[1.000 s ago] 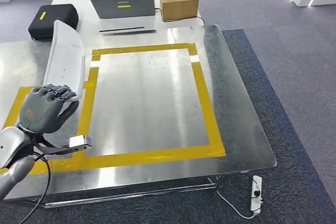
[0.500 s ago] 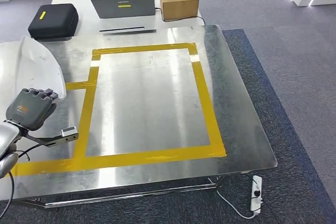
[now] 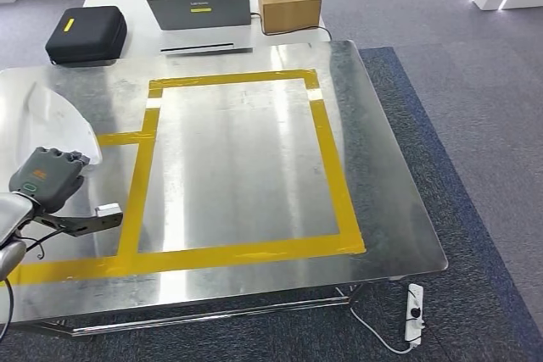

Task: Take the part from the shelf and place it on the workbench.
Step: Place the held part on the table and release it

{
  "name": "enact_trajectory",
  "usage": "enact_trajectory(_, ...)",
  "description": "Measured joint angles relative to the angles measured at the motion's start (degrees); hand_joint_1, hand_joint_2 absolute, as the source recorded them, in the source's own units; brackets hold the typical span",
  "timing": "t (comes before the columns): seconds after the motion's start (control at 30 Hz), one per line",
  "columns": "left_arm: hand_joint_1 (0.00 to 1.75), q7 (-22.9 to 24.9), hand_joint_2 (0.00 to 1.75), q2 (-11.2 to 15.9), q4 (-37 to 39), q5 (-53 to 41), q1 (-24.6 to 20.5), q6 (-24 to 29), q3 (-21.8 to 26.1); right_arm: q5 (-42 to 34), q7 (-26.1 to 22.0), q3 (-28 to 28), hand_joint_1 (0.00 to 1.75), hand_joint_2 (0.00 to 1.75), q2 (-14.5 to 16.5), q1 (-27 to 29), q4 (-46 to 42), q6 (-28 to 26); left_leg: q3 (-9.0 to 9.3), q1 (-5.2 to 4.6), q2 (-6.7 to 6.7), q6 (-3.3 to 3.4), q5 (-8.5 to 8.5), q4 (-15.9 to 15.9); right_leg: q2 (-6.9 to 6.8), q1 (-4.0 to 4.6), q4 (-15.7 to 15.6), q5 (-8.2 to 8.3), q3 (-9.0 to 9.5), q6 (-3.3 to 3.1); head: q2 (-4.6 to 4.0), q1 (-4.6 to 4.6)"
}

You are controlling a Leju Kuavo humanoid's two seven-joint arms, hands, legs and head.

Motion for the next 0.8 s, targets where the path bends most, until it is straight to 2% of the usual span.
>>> enact_trajectory(0.1,1.75,-0.3,1.75,-0.2,0.0,0.5,-0.3,-1.0,-0.2,0.1,0.0,0.0,0.0,0.0,0.0,0.0,0.0,0.0,0.0,0.0,0.0,0.0,0.0,0.0,0.02,0.0,0.0,0.0,0.0,0.0,0.0,-0.01)
enact_trajectory(0.3,1.75,-3.2,1.75,-0.5,0.6,3.9,-2.0,-6.9,-2.4,0.7,0.0,0.0,0.0,0.0,0.0,0.0,0.0,-0.2,-0.02,0.0,0.0,0.0,0.0,0.0,0.0,0.0,0.0,0.0,-0.01,0.0,0.0,0.0)
enact_trajectory(0.4,1.75,-3.3,1.75,-0.8,1.3,4.4,-2.7,-7.4,-3.9,0.9,0.0,0.0,0.0,0.0,0.0,0.0,0.0,-0.2,-0.02,0.0,0.0,0.0,0.0,0.0,0.01,0.0,0.0,0.0,-0.01,0.0,0.0,-0.01)
enact_trajectory(0.53,0.0,-3.3,1.75,-1.1,1.9,4.8,-3.0,-4.5,-5.1,1.1,0.0,0.0,0.0,0.0,0.0,0.0,0.0,-0.2,-0.02,0.0,0.0,0.0,0.0,0.0,0.0,0.0,0.0,0.0,0.0,0.0,0.0,0.0)
enact_trajectory(0.7,0.0,-3.0,1.75,-1.3,2.3,5.3,-2.9,-1.0,-5.5,1.2,0.0,0.0,0.0,0.0,0.0,0.0,0.0,-0.3,-0.02,0.0,0.0,0.01,-0.01,0.0,0.01,0.0,0.0,0.0,-0.01,0.0,0.0,0.0)
enact_trajectory(0.8,0.0,-3.0,0.44,-1.3,2.6,5.5,-2.9,-0.7,-5.5,1.2,0.0,0.0,0.0,0.0,0.0,0.0,0.0,-0.3,-0.02,0.0,0.0,0.01,-0.01,0.0,0.0,0.0,0.0,0.0,-0.01,0.0,0.0,-0.01)
